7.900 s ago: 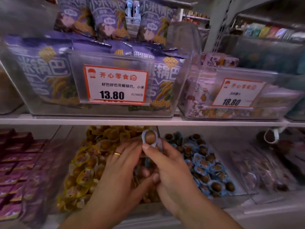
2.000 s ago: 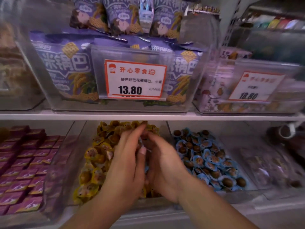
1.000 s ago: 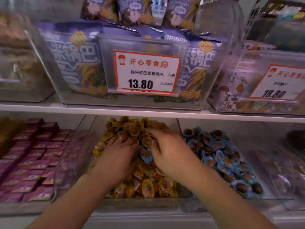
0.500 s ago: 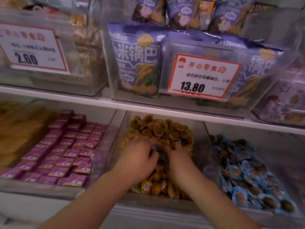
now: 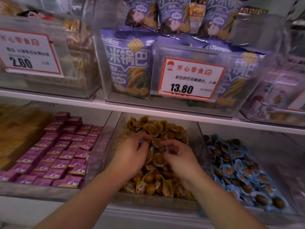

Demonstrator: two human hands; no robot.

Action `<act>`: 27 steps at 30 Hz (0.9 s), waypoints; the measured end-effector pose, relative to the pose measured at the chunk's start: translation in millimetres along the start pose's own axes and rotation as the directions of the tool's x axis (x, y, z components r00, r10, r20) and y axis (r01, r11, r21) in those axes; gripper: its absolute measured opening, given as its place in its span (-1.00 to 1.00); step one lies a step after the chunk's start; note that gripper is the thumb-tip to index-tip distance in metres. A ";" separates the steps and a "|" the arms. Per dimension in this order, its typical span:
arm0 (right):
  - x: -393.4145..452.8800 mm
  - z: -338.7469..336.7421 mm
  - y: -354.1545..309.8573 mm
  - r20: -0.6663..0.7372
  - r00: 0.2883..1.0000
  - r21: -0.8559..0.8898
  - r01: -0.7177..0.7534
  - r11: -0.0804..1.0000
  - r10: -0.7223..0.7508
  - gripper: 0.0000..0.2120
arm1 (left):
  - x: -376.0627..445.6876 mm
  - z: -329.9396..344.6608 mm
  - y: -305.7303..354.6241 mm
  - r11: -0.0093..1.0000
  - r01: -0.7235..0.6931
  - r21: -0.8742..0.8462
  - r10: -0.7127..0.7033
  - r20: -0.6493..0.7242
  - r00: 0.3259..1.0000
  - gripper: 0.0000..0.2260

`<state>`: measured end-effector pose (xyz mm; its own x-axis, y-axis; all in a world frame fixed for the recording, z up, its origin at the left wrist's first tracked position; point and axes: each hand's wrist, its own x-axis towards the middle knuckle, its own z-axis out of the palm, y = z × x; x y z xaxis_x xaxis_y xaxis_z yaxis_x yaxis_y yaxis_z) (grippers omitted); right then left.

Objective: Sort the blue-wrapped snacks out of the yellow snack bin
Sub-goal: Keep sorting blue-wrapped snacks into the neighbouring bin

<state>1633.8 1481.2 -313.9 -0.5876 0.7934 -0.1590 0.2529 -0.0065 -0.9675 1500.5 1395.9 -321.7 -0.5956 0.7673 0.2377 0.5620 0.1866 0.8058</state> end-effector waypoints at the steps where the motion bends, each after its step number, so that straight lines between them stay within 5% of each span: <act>1: -2.2 -0.9 -1.4 -0.002 0.999 0.142 -0.041 0.989 0.042 -0.75 | 0.3 0.4 0.6 1.000 -0.006 0.000 0.006 0.003 1.000 -0.78; 4: -11.1 -4.1 -3.2 0.081 0.988 0.438 -0.154 0.886 0.132 -0.80 | 0.1 0.9 3.6 0.998 -0.048 -0.035 0.048 -0.013 0.999 -0.75; 9: -22.2 -20.5 -8.6 0.086 0.991 0.617 -0.134 0.775 0.103 -0.79 | -7.1 5.9 13.8 0.969 -0.089 -0.230 0.107 0.066 0.992 -0.81; 13: -30.8 -28.9 -12.0 0.013 0.995 0.190 0.099 0.977 -0.103 -0.73 | -14.1 10.6 12.6 0.983 -0.181 -0.037 0.183 0.060 0.981 -0.86; 15: -33.6 -31.7 -16.0 -0.016 0.993 0.107 0.122 0.987 -0.121 -0.75 | -14.0 8.8 13.6 0.984 -0.175 -0.021 0.175 -0.029 0.984 -0.87; 18: -40.0 -34.8 -27.6 0.022 0.998 0.451 -0.059 0.890 0.055 -0.81 | -15.4 8.0 26.8 0.958 -0.101 -0.269 0.087 -0.065 0.994 -0.83; 22: -50.6 -37.6 -39.2 0.366 0.926 0.611 -0.312 0.728 0.090 -0.67 | -32.7 21.9 52.5 0.925 -0.335 -0.177 0.350 0.055 0.935 -0.61; 24: -53.5 -38.9 -39.8 0.320 0.944 0.577 -0.262 0.774 0.081 -0.71 | -34.5 30.0 58.5 0.913 -0.353 -0.203 0.379 0.104 0.920 -0.58; 27: -59.6 -50.4 -34.4 0.069 0.996 0.497 -0.085 0.864 0.059 -0.88 | -35.2 31.2 65.7 0.888 -0.296 -0.352 0.386 0.221 0.896 -0.55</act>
<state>1698.9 1464.8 -261.3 -0.6233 0.7478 -0.2288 -0.1130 -0.3757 -0.9198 1576.3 1400.3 -294.0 -0.1894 0.8949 0.4041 0.4737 -0.2772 0.8359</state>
